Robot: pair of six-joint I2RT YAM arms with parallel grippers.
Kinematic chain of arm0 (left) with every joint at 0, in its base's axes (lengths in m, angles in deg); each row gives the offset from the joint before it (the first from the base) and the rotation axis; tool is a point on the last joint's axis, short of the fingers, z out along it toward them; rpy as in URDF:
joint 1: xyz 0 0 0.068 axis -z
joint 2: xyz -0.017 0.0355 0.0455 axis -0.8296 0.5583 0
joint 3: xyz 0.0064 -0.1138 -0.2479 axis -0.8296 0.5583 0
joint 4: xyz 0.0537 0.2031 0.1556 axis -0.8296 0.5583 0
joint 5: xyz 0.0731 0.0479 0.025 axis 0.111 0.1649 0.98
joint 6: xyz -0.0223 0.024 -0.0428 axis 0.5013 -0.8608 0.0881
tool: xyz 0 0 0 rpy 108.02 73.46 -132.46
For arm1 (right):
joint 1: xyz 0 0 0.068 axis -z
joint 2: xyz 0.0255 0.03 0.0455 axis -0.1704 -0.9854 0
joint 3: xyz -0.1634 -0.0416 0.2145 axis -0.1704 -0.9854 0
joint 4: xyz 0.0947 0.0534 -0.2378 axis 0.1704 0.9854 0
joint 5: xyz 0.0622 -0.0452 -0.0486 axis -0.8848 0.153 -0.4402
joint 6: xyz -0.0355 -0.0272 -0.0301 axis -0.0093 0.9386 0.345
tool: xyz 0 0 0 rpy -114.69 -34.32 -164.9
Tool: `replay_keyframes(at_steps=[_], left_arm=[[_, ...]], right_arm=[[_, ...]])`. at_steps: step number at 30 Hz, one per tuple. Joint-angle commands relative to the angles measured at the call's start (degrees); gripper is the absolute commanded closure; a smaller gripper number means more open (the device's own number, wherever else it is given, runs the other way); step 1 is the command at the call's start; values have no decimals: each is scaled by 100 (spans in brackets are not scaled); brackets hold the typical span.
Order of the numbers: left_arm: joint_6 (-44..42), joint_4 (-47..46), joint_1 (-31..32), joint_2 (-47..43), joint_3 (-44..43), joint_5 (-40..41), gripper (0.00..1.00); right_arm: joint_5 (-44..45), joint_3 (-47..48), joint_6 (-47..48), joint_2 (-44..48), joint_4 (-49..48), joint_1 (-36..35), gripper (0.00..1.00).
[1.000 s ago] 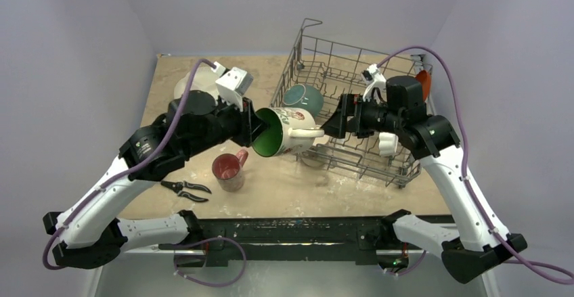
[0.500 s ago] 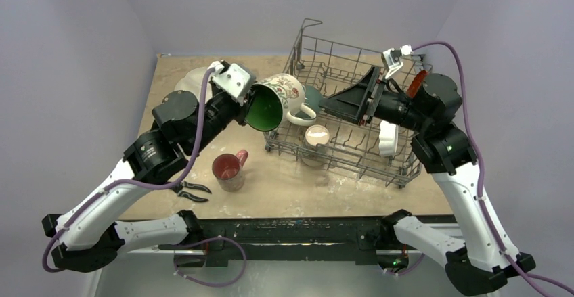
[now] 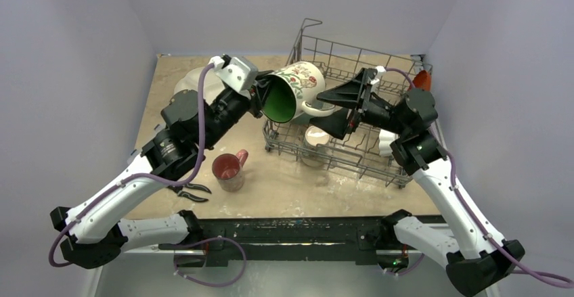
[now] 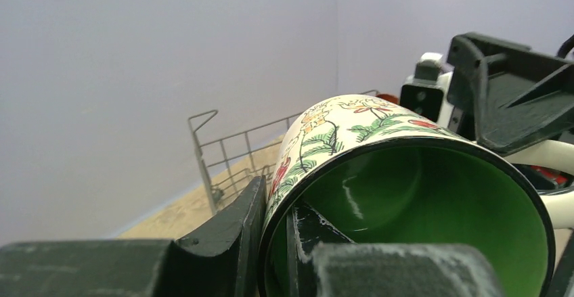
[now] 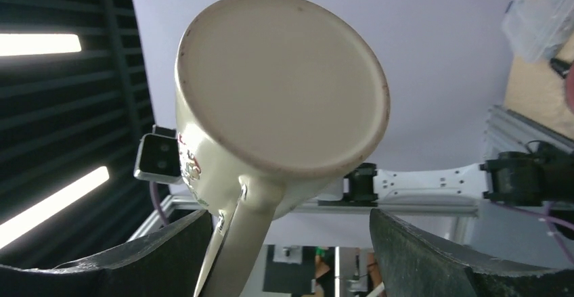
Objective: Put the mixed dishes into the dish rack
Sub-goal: Turn the cup upside down in the dish rack.
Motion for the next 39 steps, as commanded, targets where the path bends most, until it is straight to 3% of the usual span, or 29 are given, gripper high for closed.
replay_keyframes(at_steps=[1,3,7,15,17,20,24,28,30,32,36,37,39], left_arm=[[606,-1789,3,-41,-32,-774,100],[682,-1860,7,44,-42,-945,100],[812,-1921,4,206,-143,-1413,100],[132,-1611,3,482,-424,-1849,100],[-51,-1531,3,534,-495,-1893,100],[-256,-1517,3,563,-563,-1962,100],[-475,-1499,3,630,-680,-2100,100],[-772,-1540,3,664,-702,-2293,100],[-880,-1471,8,684,-740,-2399,100],[-929,-1405,3,700,-771,-2465,100],[-928,-1266,5,734,-795,-2447,100],[-847,-1237,11,742,-787,-2329,98],[-637,-1079,12,717,-764,-2086,77]], right_arm=[[-131,-393,-2044,256,-2287,-68,13],[-99,-446,-2411,295,-2551,-84,16],[15,-520,-2838,405,-2817,-111,33],[206,-409,-3222,526,-2986,-128,44],[188,-427,-3259,515,-2960,-140,56],[236,-535,-3385,544,-2982,-143,66],[247,-634,-3357,564,-2827,-150,60],[381,-878,-3435,655,-2776,-153,63],[413,-1009,-3480,692,-2770,-155,73],[420,-1093,-3411,698,-2749,-154,100],[405,-994,-3004,550,-2783,-156,100],[430,-933,-2888,489,-2865,-153,100],[618,-833,-2661,422,-3005,-153,100]])
